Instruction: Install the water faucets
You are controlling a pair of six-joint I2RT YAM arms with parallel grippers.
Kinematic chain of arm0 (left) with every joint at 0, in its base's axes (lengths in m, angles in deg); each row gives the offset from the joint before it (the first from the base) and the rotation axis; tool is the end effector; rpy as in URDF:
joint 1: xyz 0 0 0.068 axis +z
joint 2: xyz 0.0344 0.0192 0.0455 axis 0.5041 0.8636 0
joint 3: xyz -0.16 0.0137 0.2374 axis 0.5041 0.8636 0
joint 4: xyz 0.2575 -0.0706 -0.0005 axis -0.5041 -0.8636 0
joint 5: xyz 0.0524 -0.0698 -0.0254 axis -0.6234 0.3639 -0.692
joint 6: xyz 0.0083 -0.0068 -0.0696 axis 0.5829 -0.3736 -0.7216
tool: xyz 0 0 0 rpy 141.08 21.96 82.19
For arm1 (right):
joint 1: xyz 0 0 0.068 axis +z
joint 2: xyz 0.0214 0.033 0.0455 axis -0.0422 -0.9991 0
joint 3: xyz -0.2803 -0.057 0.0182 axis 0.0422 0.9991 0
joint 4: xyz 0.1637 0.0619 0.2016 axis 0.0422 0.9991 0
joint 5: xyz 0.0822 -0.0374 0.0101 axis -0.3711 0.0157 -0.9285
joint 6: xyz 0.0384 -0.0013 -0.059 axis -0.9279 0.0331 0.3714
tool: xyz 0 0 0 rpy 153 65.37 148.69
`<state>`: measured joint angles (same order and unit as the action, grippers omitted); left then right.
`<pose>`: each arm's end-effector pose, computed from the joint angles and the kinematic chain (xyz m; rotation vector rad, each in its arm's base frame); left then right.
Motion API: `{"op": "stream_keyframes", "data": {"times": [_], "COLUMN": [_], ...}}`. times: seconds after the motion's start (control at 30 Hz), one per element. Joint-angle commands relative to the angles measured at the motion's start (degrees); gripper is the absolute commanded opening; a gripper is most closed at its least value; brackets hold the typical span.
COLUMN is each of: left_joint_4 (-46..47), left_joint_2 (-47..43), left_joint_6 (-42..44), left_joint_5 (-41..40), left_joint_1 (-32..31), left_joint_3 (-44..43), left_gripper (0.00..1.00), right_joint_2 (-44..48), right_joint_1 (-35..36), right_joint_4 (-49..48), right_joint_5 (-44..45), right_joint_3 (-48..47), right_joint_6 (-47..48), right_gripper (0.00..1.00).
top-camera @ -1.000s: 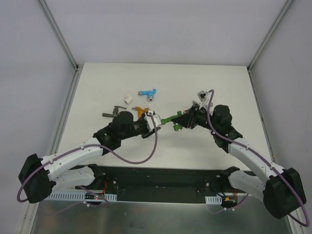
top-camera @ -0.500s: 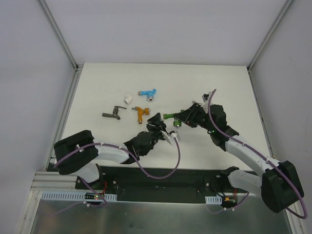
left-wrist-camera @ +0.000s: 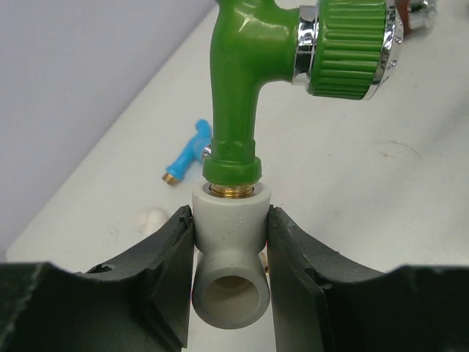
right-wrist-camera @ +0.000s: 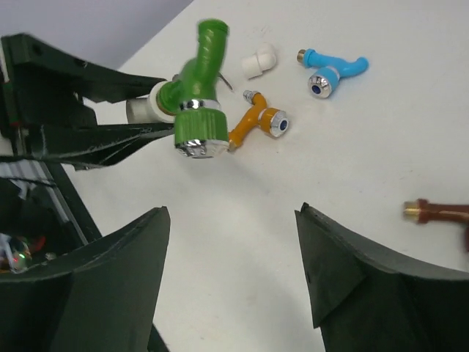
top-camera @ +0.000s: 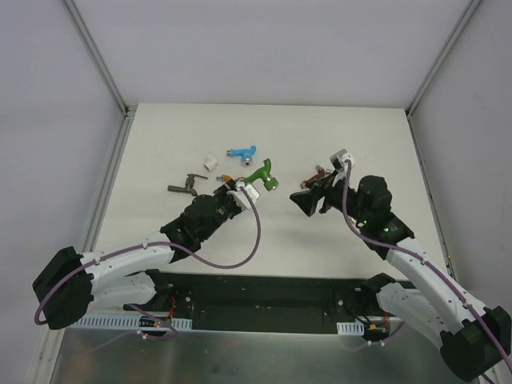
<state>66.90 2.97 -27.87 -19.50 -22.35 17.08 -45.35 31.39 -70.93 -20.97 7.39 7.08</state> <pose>0.1710 -0.1946 0.2706 0.8468 1.3106 -0.0524 0.1851 0.1263 0.3097 -0.6370 1.5578 0.7473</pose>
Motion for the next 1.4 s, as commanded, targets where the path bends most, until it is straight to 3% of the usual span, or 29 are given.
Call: {"op": "stream_keyframes", "data": {"times": [0.0, 0.07, 0.17, 0.3, 0.47, 0.77, 0.93, 1.0, 1.17, 1.23, 1.37], "left_joint_4": [-13.33, -15.00, -17.47, -20.19, -20.29, -23.97, -26.08, -27.14, -27.23, -28.01, -29.51], "left_joint_2": [-2.38, -3.26, -4.41, -5.90, -7.05, -3.80, -2.39, -2.21, -4.32, -4.76, -5.37], "left_joint_6": [-10.06, -11.38, -12.61, -13.49, -14.28, -14.19, -13.93, -13.84, -14.72, -14.63, -14.98], "left_joint_5": [15.19, 17.74, 22.06, 25.05, 27.16, 28.48, 31.64, 33.04, 35.59, 37.17, 40.17], "left_joint_1": [2.87, 3.57, 4.19, 4.28, 4.28, 4.19, 4.19, 4.10, 4.19, 4.19, 4.19], "left_joint_3": [-4.33, -4.95, -6.09, -7.58, -8.11, -10.66, -11.71, -12.24, -11.63, -11.71, -12.51], "left_gripper": [0.00, 0.00, 0.00, 0.00, 0.00, 0.00, 0.00, 0.00, 0.00, 0.00, 0.00], "right_joint_2": [2.95, 3.57, 3.40, 1.30, -2.75, -6.79, -8.11, -8.55, -8.12, -7.59, -7.94], "right_joint_1": [0.30, 0.21, 0.21, 0.82, 3.45, 6.62, 6.62, 6.62, 6.28, 5.66, 5.31], "right_joint_4": [14.04, 20.12, 25.41, 26.30, 20.25, 4.51, -3.92, -5.34, -3.06, -2.27, 1.76], "right_joint_5": [-6.00, -7.41, -7.94, -10.57, -12.34, -19.45, -16.31, -13.24, -6.54, -8.46, -12.42], "right_joint_3": [-5.76, -7.17, -7.97, -8.06, -6.74, -7.18, -8.58, -9.46, -9.82, -9.55, -10.95], "right_joint_6": [28.66, 38.92, 45.21, 45.14, 41.72, 27.67, 17.48, 15.35, 21.49, 24.99, 29.23], "right_gripper": [0.76, 0.76, 0.74, 0.53, 0.40, 0.29, 0.25, 0.26, 0.43, 0.52, 0.61]}}
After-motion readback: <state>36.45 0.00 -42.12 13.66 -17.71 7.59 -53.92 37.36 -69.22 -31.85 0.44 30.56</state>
